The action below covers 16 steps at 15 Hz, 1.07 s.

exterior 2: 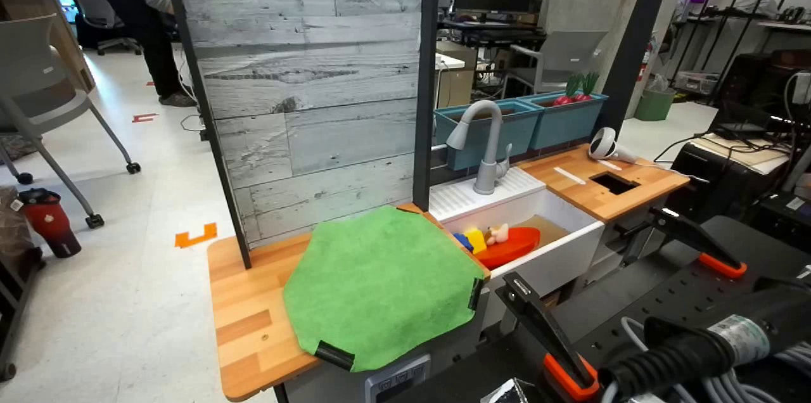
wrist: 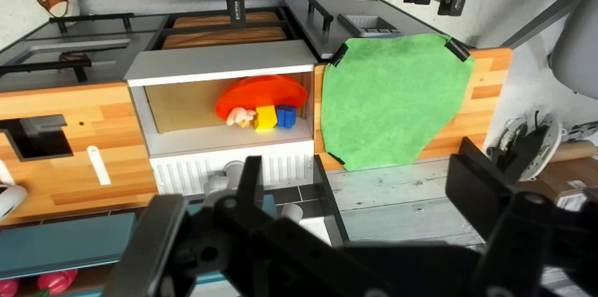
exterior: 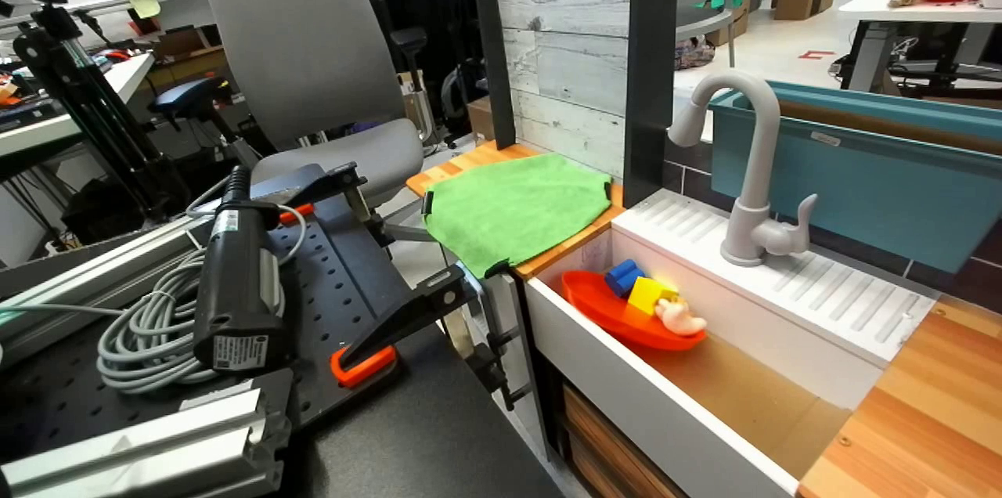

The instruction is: Fold the green towel from right to left

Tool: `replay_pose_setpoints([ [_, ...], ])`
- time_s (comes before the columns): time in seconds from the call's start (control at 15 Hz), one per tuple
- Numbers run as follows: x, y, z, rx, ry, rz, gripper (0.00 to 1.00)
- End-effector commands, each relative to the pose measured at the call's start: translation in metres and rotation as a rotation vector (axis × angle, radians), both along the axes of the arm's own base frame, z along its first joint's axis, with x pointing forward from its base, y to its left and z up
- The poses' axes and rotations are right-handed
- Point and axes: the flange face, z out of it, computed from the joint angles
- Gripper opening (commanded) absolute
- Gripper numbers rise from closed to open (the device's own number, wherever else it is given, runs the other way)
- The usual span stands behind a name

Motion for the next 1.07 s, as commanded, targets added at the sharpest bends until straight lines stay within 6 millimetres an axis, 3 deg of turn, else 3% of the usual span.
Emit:
replay_pose_setpoints([
  [0.0, 0.039, 0.035, -0.015, 0.0, -0.01, -0.037, 1.0],
  [0.6, 0.144, 0.127, -0.105, -0.02, -0.085, -0.121, 1.0],
  [0.73, 0.172, 0.138, -0.128, -0.019, -0.072, -0.135, 1.0],
  [0.87, 0.2, 0.135, -0.153, -0.022, -0.018, -0.176, 1.0],
  [0.93, 0.166, 0.137, -0.131, -0.032, -0.043, -0.135, 1.0],
  [1.0, 0.178, 0.137, -0.142, -0.031, -0.029, -0.149, 1.0],
])
